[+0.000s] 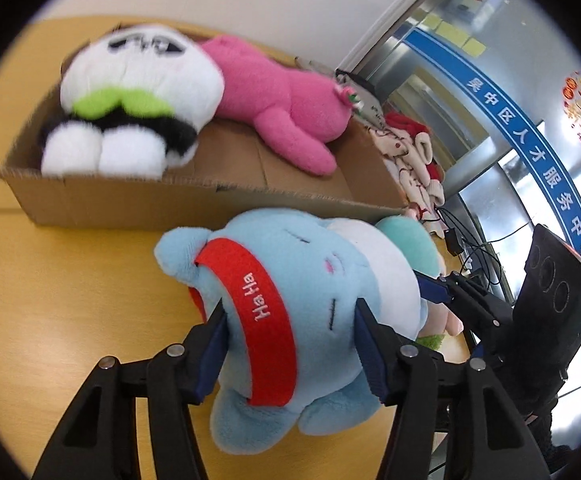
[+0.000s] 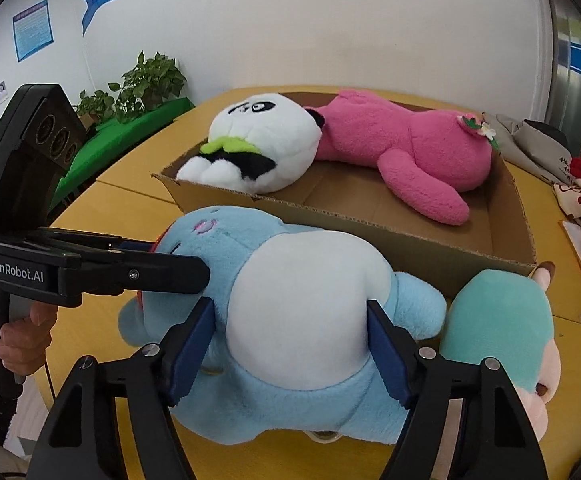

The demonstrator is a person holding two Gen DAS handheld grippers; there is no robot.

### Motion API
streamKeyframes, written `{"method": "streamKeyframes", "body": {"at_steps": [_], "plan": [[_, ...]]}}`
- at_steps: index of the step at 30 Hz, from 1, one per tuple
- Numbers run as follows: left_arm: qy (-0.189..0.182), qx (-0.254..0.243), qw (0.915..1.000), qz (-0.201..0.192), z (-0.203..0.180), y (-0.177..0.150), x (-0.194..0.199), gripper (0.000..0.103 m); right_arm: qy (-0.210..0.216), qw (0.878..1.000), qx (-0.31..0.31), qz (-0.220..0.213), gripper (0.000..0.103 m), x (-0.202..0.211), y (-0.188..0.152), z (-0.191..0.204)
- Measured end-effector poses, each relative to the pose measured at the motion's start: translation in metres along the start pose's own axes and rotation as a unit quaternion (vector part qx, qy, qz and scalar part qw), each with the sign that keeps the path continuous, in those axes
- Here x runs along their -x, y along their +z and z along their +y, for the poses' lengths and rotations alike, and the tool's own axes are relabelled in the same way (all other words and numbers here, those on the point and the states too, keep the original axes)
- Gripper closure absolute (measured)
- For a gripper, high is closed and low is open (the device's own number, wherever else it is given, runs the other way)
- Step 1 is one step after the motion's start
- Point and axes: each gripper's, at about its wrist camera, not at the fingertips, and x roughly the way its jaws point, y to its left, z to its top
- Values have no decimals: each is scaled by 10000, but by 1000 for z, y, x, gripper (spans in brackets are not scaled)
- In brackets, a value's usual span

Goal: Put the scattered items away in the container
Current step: 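Close both grippers on the light-blue plush's body, then lift the light-blue plush and lower it into the box beside the panda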

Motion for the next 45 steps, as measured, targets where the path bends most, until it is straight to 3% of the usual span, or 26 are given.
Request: {"method": "streamKeyframes", "body": {"at_steps": [2,5,7,11,13,17,19,24,30,37,41,45], "plan": [[70,-104,9999,18,-2,2,1,47,12,10000,-68,3,19,1,2,-2],[100,51,9991,419,12,-3,-20,48,24,9992,-210,345,14,-17,-8,-8],[-63,300,9982,525,25,-9,-31,47,-14,9982,-265,544,0,-30,-19,-8],[-373,780,9938,699,47,-16,-37,24,-111,9970,-115,760,0,-44,-28,-5],[-489,848,9918,818,48,-18,-44,23,-118,9963,-41,851,0,-47,-28,-6],[-240,366,9964,728,28,-17,-44,34,-383,9946,165,953,0,-52,-37,4],[-157,205,9973,691,21,-18,-39,40,-502,9950,166,853,7,-46,-42,10],[30,-209,9993,316,-2,-15,-6,47,-226,9987,-265,370,21,-17,-40,4],[-30,-603,9975,-372,-30,34,39,47,-432,9975,-142,-544,21,29,11,11],[420,-1256,9826,-1299,-64,130,61,47,-619,9875,-110,-1449,21,38,113,-16],[384,-1007,9890,-1016,-40,165,29,47,-582,9882,-245,-1397,21,-1,136,-35],[452,-538,9973,-216,15,162,-52,47,-462,9946,-695,-612,21,-78,112,-66]]}}
